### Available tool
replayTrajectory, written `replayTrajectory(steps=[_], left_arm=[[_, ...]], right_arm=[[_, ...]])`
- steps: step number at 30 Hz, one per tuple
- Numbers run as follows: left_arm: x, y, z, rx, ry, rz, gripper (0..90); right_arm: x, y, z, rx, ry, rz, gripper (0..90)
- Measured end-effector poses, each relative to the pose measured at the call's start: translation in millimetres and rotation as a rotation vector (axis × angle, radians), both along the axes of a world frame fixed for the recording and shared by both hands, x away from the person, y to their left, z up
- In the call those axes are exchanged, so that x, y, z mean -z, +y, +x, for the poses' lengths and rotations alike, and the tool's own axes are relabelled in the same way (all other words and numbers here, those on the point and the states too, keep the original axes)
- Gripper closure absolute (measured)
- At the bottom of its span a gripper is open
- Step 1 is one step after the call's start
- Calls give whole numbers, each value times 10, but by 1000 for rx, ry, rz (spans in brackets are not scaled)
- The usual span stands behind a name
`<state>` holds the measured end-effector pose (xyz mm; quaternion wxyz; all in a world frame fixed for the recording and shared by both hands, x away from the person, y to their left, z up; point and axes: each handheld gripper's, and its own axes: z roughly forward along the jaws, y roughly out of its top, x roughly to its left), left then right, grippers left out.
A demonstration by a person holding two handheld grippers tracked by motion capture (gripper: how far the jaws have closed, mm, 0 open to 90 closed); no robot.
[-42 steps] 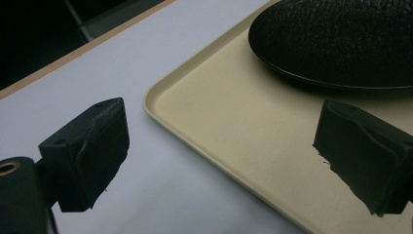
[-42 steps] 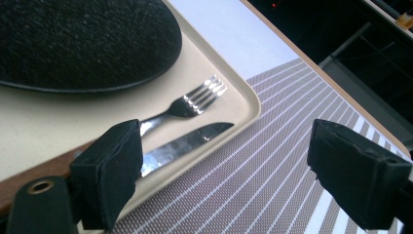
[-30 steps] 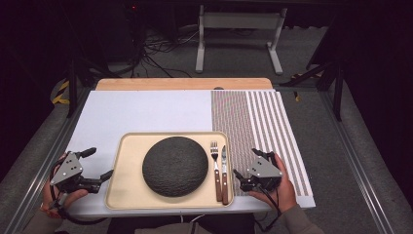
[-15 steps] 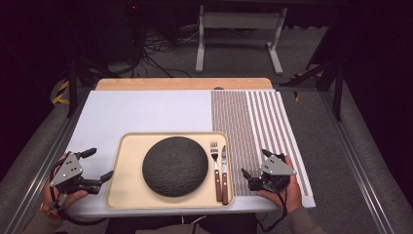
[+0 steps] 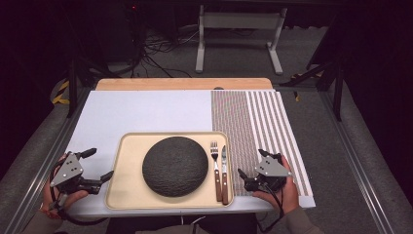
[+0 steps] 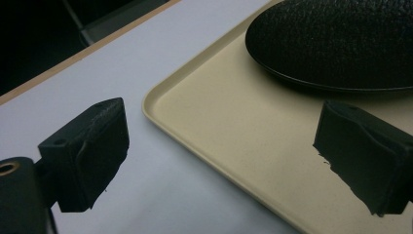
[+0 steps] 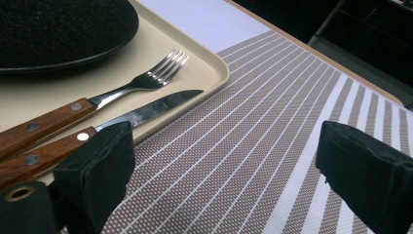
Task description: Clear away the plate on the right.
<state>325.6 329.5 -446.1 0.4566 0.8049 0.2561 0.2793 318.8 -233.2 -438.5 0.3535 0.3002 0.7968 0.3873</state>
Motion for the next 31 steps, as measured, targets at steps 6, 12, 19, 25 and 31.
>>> replayTrajectory(steps=[6,12,19,25,31], left_arm=[[1,-1,10,-4,-1,-1,65],[0,-16,37,-1,-5,4,64],[-2,-8,32,-1,-2,-1,64],[-1,-1,37,0,-6,-4,64],[1,-14,44,-3,-3,0,65]], right_arm=[[5,7,3,-2,3,4,84],[18,5,-6,8,2,-3,87],[14,8,-15,8,2,0,90],[20,10,-6,11,5,-4,90],[22,-5,-11,13,5,-2,90]])
